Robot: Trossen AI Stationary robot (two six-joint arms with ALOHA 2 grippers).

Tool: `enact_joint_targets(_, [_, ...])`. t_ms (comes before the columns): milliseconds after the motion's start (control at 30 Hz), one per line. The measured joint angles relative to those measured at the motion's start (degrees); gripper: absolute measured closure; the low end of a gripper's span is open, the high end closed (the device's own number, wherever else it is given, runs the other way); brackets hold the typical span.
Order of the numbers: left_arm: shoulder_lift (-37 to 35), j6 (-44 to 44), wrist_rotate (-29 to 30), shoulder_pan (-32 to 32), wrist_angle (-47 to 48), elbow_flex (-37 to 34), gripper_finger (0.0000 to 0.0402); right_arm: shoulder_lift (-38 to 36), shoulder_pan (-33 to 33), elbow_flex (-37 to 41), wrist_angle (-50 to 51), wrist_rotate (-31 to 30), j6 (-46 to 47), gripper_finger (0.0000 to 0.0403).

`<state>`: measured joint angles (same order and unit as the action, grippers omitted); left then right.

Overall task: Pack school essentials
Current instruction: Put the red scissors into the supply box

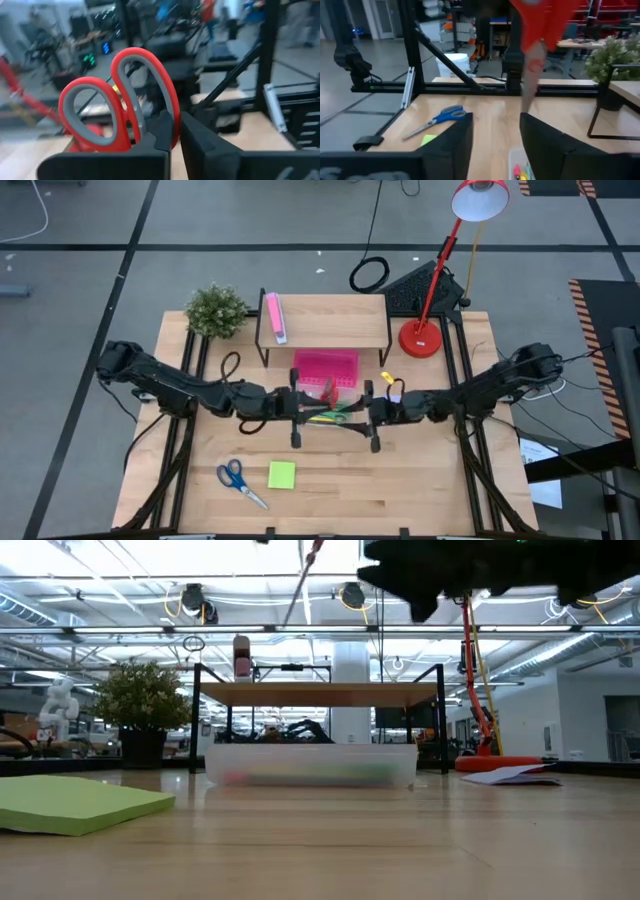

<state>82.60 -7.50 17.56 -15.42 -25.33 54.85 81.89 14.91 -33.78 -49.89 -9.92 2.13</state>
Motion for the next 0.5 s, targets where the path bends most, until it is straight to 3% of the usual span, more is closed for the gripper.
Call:
enact_joint_targets(133, [1.62, -2.50, -4.08, 0.00, -6.66, 0.00, 0.0388, 4.39, -1.80, -0.90, -4.67, 1.01, -0.96, 0.0190])
enact_joint_targets(300, [1.84, -4.55, -7.60, -0.04, -8.49, 0.00, 0.0382, 7.20, -1.96, -2.60, -9.71, 0.97, -2.26, 0.0122])
enact_joint_targets(500, [1.83, -7.92, -13.57, -0.04, -13.94, 0.00, 0.0387, 9.53, -3.35, -5.80, -9.97, 0.95, -2.92, 0.0109])
